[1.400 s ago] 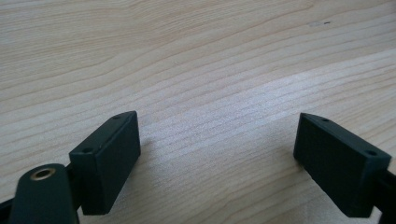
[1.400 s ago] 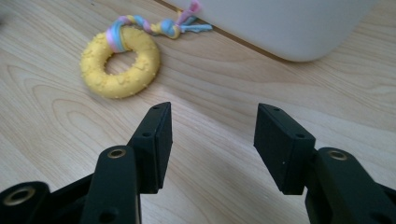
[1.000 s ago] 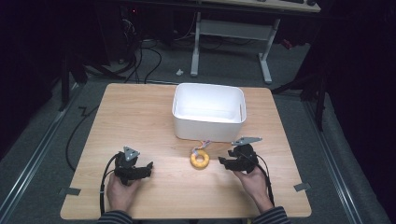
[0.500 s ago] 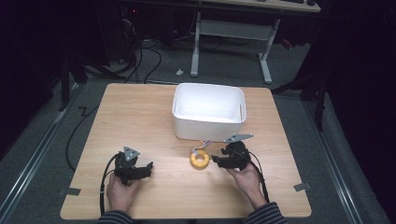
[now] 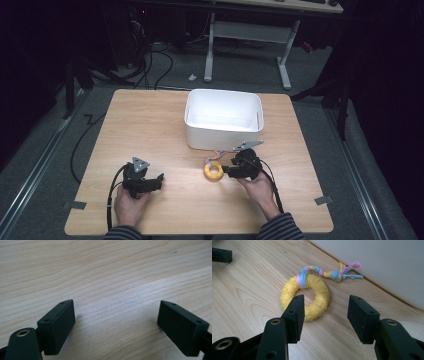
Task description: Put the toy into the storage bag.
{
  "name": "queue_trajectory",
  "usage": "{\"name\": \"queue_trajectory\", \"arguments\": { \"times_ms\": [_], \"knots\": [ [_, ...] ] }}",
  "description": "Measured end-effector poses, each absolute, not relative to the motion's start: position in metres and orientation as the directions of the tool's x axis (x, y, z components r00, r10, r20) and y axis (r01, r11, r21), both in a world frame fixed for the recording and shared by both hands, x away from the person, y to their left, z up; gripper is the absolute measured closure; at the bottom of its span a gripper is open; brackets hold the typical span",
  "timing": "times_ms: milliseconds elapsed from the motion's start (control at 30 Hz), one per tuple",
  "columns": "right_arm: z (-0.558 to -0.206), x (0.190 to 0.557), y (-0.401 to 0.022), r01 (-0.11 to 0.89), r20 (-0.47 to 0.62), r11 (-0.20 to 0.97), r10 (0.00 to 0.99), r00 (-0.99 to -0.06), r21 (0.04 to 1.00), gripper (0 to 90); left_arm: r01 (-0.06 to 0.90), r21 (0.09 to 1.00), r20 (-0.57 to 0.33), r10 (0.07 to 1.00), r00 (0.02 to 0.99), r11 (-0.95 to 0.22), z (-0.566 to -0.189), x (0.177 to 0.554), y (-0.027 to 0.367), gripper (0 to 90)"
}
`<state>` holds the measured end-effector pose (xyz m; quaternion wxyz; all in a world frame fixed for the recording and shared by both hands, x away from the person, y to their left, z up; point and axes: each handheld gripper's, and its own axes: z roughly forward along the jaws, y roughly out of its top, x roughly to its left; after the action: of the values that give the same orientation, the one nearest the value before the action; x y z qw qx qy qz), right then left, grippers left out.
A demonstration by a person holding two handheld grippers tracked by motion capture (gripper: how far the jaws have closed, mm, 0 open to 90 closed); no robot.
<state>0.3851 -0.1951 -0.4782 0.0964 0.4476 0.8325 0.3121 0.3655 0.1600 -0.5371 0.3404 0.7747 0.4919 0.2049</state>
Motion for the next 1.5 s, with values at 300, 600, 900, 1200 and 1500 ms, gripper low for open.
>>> {"name": "queue_trajectory", "arguments": {
  "times_ms": [300,600,900,1200,1500],
  "knots": [
    [-0.483,0.396,-0.182,0.697,0.113,0.424,0.804,-0.583,0.578,50.5,0.623,0.729,-0.018,0.902,0.432,-0.284,-0.537,0.366,0.160,14.9],
    [-0.490,0.407,-0.174,0.728,0.122,0.432,0.812,-0.571,0.533,50.7,0.623,0.729,-0.018,0.902,0.432,-0.284,-0.537,0.366,0.160,14.9],
    [-0.492,0.414,-0.162,0.745,0.105,0.452,0.818,-0.565,0.490,51.2,0.623,0.729,-0.018,0.902,0.432,-0.284,-0.537,0.366,0.160,14.9],
    [-0.502,0.419,-0.158,0.752,0.080,0.490,0.813,-0.577,0.441,57.0,0.623,0.729,-0.018,0.902,0.432,-0.284,-0.537,0.366,0.160,14.9],
    [-0.502,0.416,-0.151,0.727,0.023,0.524,0.804,-0.594,0.445,66.1,0.623,0.729,-0.018,0.902,0.432,-0.283,-0.537,0.365,0.160,14.9]
  ]
}}
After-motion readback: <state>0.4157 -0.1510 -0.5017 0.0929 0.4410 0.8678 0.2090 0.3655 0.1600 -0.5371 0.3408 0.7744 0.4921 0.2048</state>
